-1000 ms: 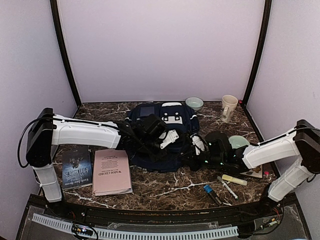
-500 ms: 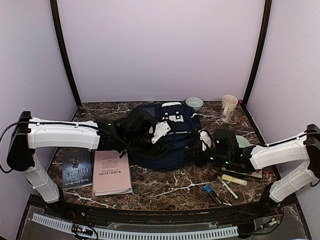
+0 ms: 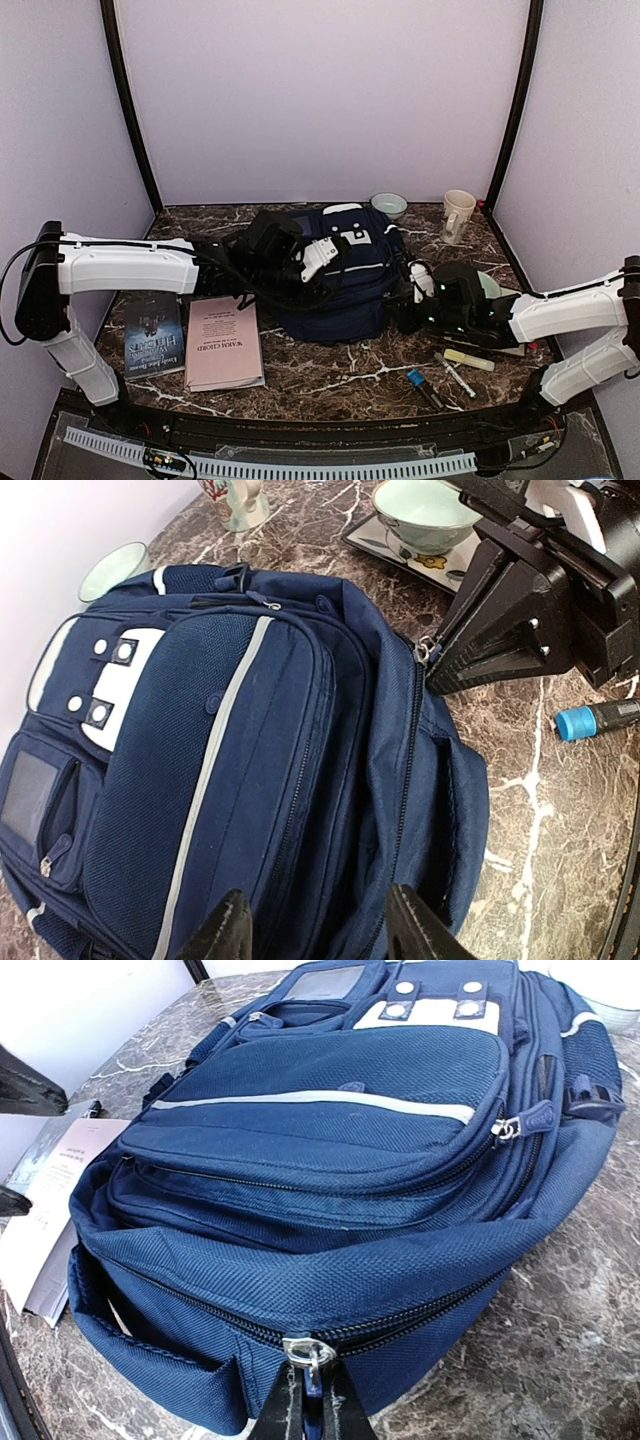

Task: Pack the student bag
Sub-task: Unzip the largest pocket of the student bag.

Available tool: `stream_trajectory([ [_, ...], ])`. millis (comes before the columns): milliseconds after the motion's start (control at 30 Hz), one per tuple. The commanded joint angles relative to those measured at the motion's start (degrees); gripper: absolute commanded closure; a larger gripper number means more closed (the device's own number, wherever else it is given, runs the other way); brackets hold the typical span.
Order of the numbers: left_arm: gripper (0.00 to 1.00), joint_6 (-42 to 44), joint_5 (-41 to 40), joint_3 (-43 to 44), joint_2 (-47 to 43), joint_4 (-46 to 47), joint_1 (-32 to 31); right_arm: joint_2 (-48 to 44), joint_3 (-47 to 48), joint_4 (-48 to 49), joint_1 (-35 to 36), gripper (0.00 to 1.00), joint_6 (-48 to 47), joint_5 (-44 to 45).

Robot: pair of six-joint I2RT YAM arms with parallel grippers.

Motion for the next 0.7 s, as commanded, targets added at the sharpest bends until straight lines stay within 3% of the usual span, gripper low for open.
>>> stream_trajectory([
  [0,0.52,0.7,8.6,3.0,2.5,0.9,1.3,-2.4,-0.8,2.8,-0.5,1.00,0.7,3.0],
  [400,0.51,-0.1,19.9,6.7,8.2,0.5,3.7,-1.5,-1.2,3.4,-0.6,1.00,-0.1,3.4],
  [667,0.57,-0.5,18.9,10.7,13.3,-1.5,3.8,-1.1,-1.2,3.5,-0.6,1.00,-0.3,3.1],
])
